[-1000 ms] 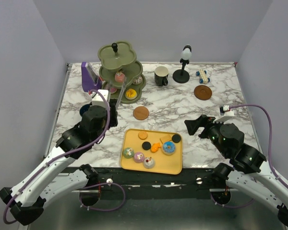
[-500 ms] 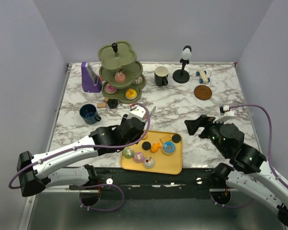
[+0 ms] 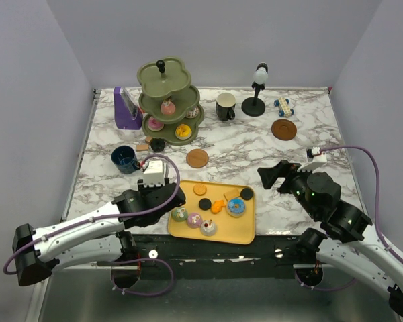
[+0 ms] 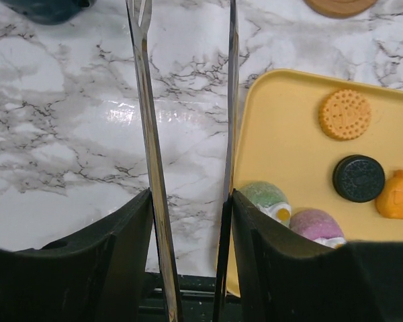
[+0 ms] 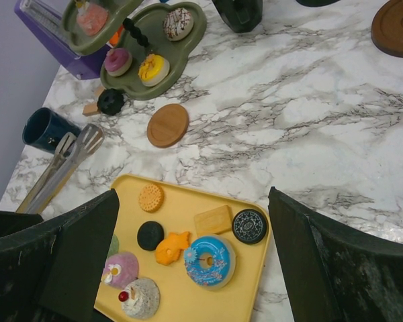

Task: Serve the afternoon tea
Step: Pick up the desert from the tray.

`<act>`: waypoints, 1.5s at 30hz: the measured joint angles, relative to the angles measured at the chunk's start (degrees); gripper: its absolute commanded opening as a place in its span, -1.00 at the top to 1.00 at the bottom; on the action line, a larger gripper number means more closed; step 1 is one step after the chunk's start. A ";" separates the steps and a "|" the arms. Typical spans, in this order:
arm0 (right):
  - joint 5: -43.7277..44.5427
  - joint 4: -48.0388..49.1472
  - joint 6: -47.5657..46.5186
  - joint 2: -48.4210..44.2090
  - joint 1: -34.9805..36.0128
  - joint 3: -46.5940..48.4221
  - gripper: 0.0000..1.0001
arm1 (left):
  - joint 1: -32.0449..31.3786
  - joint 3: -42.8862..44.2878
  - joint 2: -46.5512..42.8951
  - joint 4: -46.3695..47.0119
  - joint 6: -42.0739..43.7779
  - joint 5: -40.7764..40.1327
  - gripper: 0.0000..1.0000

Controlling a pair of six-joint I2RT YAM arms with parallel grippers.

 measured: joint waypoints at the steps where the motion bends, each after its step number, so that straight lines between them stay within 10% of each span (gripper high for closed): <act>1: 0.00 0.00 0.00 -0.02 0.00 0.00 -1.00 | 0.00 0.02 0.94 -0.31 -1.03 -0.33 -0.11; 22: -0.76 0.09 0.00 -0.35 0.00 0.00 -0.99 | 0.02 -2.67 6.01 3.17 -3.30 0.70 -0.19; 31: -0.74 0.20 0.00 -0.35 0.00 0.00 -0.99 | -1.49 12.13 -0.70 -1.97 8.20 5.55 -0.13; 45: -0.68 0.17 0.00 -0.35 0.00 0.00 -0.99 | -21.59 28.28 8.15 -13.07 21.64 21.57 -0.11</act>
